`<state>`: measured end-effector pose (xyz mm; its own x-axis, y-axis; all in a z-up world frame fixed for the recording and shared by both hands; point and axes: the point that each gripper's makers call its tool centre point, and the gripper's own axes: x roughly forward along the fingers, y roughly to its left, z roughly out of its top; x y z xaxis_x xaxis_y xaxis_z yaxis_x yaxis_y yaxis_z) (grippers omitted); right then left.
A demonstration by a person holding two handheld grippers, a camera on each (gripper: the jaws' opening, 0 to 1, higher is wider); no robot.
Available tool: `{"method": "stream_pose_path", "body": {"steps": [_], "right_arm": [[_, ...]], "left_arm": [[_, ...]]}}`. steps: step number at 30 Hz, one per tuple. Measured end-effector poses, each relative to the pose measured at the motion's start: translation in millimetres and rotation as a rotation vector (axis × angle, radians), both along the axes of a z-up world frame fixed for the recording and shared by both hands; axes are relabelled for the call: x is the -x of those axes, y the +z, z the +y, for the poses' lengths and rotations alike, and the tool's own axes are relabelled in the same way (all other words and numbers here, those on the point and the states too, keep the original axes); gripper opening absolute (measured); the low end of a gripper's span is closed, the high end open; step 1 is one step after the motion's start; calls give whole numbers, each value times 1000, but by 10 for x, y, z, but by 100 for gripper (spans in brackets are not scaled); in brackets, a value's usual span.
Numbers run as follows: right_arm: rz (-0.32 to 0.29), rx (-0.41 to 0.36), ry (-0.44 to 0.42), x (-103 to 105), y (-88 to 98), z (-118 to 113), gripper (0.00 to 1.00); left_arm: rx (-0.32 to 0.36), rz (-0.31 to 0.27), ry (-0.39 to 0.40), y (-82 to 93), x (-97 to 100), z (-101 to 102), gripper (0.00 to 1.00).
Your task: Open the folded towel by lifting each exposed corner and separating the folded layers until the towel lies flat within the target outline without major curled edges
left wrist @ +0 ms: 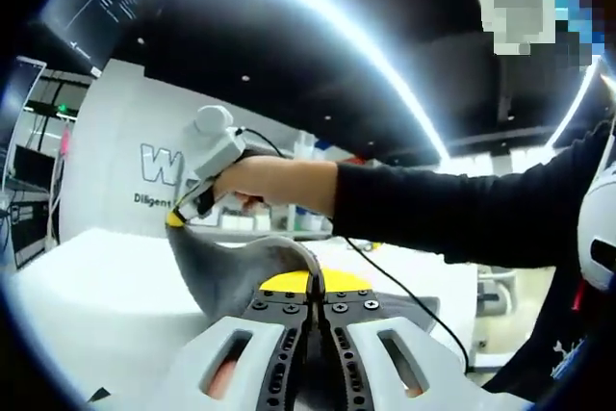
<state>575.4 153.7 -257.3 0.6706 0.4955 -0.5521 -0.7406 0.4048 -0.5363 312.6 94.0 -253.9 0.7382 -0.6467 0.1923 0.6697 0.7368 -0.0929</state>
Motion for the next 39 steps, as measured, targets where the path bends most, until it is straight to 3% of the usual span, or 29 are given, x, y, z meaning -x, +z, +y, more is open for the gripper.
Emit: {"method": "stream_pose_path", "body": {"steps": [9,17,26,39], "right_arm": [[5,-2,10,-39,-25,170,0],[6,-10,17,-24,-34,297,0],[9,5,34,-60,-93,463,0],[17,20,68,-43,-191,752,0]], "left_arm": [[34,38,33,-93,-40,265,0],[42,54,39,-141,-29,313,0],[63,95,93,-247,-28,634,0],[86,104,134,-270,-38,887,0]]}}
